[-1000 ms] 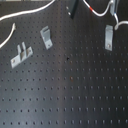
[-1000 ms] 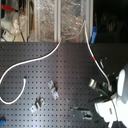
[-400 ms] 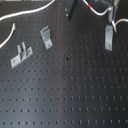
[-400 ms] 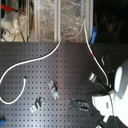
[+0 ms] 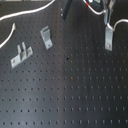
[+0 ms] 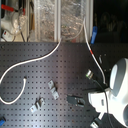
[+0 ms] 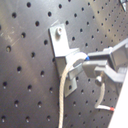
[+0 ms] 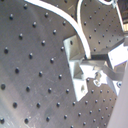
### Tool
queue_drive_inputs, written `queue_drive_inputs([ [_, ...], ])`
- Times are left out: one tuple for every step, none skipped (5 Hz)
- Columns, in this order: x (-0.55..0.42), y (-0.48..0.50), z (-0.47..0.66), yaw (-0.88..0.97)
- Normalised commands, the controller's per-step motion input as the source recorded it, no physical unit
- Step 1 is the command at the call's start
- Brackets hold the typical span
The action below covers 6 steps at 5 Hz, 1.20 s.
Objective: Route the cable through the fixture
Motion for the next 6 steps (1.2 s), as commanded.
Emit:
queue_drive_inputs([
  [0.001,-0.201,0.11,-0.12],
  [-0.111,-0.151,0.15,-0.01],
  [0.0,0.0,0.04,0.09],
  [0.161,0.031,0.1,0.2],
  [0.239,-0.026,0.17,0.4],
  [0.004,-0.096,0.24,0.3],
])
